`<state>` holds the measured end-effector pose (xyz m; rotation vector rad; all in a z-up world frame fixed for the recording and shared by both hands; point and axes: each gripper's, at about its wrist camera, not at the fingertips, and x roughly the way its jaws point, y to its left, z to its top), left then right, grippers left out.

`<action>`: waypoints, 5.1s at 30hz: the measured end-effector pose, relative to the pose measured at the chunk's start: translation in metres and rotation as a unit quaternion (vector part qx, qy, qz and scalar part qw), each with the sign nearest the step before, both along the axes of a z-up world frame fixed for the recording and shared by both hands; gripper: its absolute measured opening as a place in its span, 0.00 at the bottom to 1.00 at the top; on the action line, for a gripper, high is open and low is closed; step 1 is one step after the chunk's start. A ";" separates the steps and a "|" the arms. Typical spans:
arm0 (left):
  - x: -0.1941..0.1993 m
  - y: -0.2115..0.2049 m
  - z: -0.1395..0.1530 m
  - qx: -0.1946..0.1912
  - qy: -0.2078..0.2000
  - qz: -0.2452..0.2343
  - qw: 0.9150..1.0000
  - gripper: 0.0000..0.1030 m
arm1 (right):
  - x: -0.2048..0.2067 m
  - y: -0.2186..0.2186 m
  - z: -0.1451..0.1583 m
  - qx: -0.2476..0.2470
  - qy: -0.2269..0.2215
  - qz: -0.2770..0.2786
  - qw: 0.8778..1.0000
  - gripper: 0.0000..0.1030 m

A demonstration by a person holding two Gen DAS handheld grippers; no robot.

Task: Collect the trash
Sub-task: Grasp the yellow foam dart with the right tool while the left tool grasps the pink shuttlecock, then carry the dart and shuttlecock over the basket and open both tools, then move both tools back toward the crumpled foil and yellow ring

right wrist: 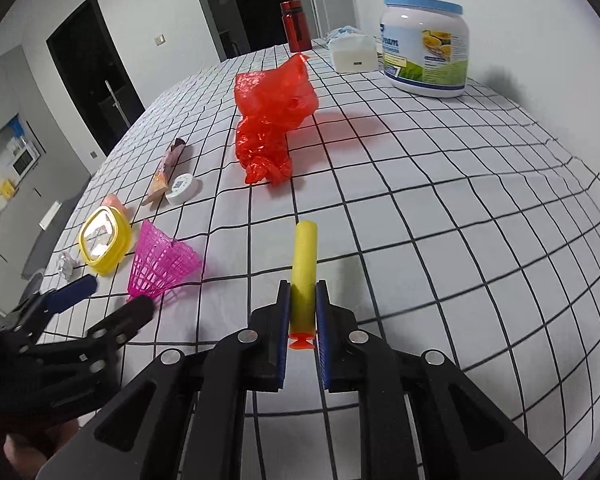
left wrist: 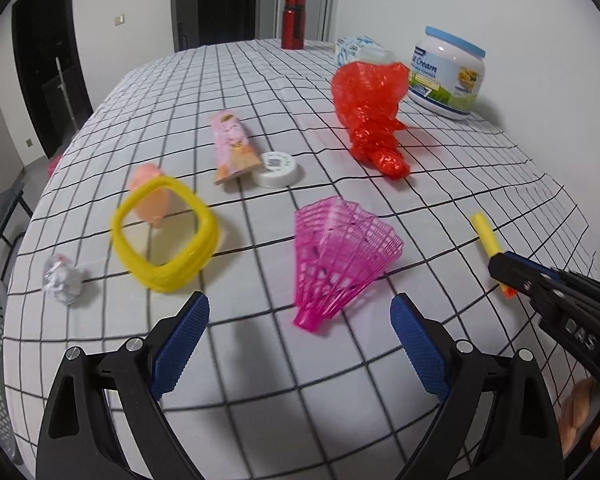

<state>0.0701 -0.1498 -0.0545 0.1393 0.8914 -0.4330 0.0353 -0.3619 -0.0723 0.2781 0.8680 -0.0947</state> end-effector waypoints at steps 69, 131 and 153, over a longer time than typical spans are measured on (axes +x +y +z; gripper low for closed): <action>-0.039 0.372 0.016 0.024 -0.040 0.297 0.954 0.38 | 0.061 0.377 0.032 0.008 -0.007 0.355 0.935 0.12; -0.057 0.410 0.015 0.030 -0.035 0.360 0.932 0.74 | 0.068 0.422 0.023 0.021 -0.011 0.387 0.922 0.46; -0.031 0.282 0.036 0.003 -0.069 0.248 0.966 0.85 | 0.050 0.243 0.036 -0.030 -0.044 0.220 0.974 0.56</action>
